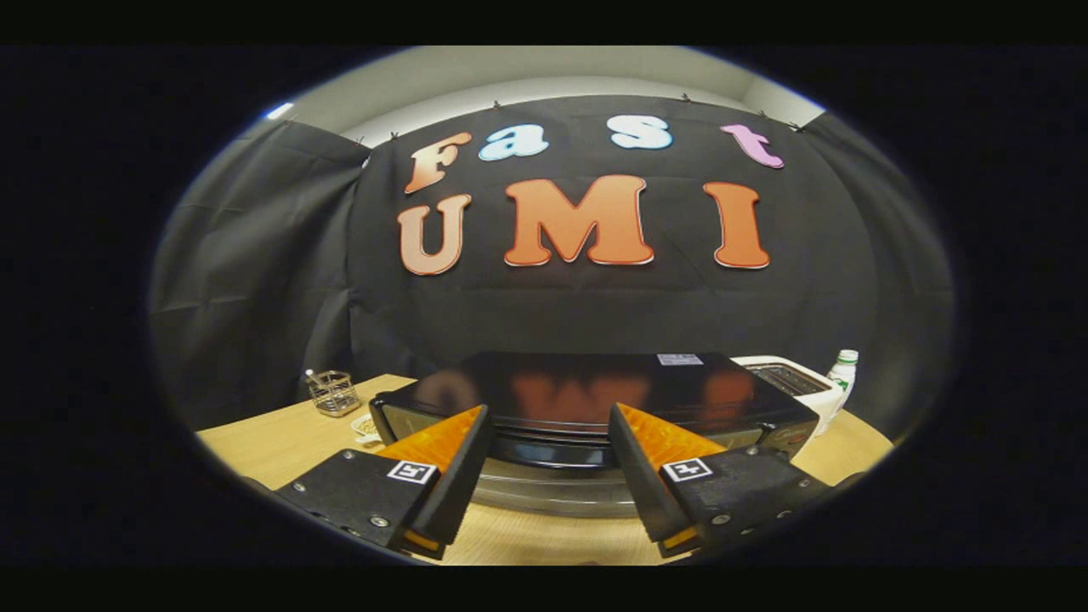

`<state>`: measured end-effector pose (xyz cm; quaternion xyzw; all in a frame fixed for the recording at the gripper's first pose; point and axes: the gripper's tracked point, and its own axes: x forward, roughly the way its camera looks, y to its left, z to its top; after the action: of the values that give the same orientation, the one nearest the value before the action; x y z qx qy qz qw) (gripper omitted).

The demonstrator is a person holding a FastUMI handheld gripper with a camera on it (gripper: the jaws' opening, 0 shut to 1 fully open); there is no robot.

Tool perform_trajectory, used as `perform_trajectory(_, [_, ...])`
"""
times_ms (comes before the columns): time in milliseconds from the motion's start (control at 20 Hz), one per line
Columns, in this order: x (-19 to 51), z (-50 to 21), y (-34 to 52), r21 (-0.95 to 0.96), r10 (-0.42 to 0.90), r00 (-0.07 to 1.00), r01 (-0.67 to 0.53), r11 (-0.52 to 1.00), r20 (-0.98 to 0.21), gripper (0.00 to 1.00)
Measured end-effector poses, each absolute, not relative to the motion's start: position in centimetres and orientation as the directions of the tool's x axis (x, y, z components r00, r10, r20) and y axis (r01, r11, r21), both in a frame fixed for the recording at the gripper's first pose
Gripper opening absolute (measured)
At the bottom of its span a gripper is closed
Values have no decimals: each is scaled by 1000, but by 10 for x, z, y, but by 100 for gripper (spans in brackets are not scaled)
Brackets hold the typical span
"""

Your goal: Open the toaster oven, put the food inside, and close the toaster oven door.

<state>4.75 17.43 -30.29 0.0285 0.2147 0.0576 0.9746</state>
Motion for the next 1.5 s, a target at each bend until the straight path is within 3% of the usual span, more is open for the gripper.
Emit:
perform_trajectory(350, [-38,-308,183,199,264,837,-189,962,-480,81])
perform_trajectory(600, [-90,-387,172,281,281,673,-113,953,-684,80])
perform_trajectory(800, [-92,-400,160,388,305,658,-20,921,-689,77])
perform_trajectory(1000, [-105,-415,152,361,294,596,-8,932,-747,73])
perform_trajectory(1400, [-123,-395,136,303,248,626,-19,953,-740,70])
perform_trajectory(1500, [-132,-376,133,286,230,662,-24,958,-713,77])
